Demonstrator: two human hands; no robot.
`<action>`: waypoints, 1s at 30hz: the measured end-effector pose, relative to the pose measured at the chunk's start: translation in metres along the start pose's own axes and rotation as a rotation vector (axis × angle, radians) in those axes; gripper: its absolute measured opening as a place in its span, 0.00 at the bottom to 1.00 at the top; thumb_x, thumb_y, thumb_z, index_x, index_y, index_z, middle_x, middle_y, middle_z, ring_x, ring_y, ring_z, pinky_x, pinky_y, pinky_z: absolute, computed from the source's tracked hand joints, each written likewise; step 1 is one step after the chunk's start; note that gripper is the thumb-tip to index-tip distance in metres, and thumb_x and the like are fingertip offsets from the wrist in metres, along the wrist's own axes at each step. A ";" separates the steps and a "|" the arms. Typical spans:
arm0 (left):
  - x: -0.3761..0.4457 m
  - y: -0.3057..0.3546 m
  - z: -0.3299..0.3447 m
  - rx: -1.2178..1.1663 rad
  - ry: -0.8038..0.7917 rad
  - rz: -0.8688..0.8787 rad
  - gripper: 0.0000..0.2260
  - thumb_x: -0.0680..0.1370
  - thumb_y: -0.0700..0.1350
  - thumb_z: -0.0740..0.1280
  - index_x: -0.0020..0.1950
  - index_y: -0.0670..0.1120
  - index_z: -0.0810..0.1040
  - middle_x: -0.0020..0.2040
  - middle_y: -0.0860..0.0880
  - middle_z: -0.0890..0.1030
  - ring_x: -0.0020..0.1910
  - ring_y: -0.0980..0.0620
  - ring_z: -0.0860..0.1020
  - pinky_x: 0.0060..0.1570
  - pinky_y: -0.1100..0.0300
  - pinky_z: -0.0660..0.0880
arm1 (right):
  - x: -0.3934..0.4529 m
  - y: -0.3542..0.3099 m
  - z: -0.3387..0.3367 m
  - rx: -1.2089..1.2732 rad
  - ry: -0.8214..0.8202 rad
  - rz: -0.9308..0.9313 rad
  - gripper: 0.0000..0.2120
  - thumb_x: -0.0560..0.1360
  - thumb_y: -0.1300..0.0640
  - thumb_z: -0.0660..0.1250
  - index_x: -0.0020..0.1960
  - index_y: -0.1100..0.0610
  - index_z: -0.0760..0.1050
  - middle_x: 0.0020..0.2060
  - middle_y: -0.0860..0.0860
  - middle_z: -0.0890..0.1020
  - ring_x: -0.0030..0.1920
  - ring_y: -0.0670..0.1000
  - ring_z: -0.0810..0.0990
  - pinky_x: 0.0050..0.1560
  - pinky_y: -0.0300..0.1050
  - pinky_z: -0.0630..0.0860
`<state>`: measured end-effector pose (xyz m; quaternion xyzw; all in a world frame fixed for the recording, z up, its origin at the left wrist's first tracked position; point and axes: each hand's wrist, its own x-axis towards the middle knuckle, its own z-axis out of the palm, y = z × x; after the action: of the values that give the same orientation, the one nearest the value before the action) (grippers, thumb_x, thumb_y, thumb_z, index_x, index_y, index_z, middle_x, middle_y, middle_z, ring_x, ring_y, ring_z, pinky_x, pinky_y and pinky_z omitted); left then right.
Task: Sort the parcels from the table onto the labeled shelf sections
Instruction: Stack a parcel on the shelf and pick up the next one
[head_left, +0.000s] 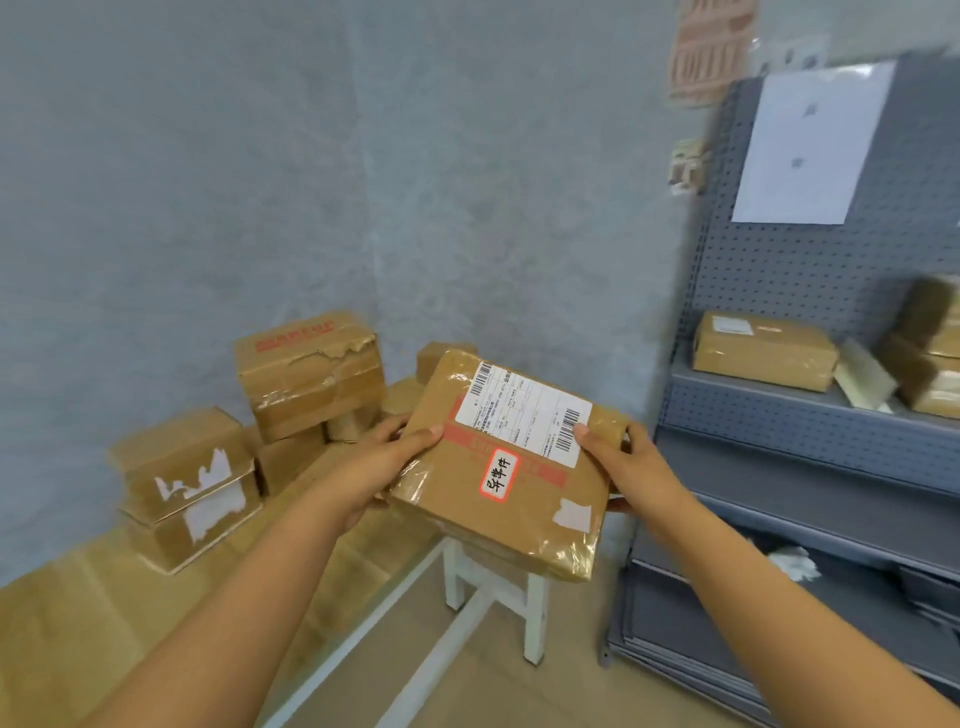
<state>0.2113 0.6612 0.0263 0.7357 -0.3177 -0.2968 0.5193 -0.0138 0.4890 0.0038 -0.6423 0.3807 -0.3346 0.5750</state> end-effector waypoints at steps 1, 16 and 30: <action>0.004 0.004 0.014 -0.004 -0.034 0.007 0.17 0.74 0.61 0.70 0.61 0.62 0.76 0.54 0.59 0.82 0.49 0.54 0.81 0.42 0.57 0.73 | -0.005 0.001 -0.014 -0.004 0.046 0.006 0.24 0.73 0.40 0.70 0.62 0.45 0.64 0.55 0.45 0.79 0.46 0.50 0.84 0.30 0.43 0.81; -0.004 0.088 0.243 -0.052 -0.399 0.142 0.19 0.75 0.62 0.68 0.64 0.60 0.73 0.54 0.56 0.82 0.50 0.51 0.80 0.47 0.53 0.75 | -0.066 0.006 -0.239 -0.040 0.550 -0.019 0.27 0.77 0.42 0.66 0.69 0.50 0.59 0.55 0.49 0.77 0.50 0.52 0.80 0.51 0.54 0.79; 0.057 0.132 0.369 -0.140 -0.282 0.118 0.24 0.76 0.61 0.68 0.70 0.57 0.69 0.57 0.53 0.81 0.51 0.50 0.80 0.40 0.55 0.75 | 0.028 0.027 -0.353 0.075 0.351 -0.076 0.19 0.79 0.50 0.66 0.66 0.42 0.63 0.64 0.47 0.75 0.53 0.51 0.82 0.56 0.57 0.80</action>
<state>-0.0573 0.3705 0.0408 0.6288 -0.4085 -0.3877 0.5361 -0.3092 0.2922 0.0175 -0.5661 0.4379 -0.4770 0.5102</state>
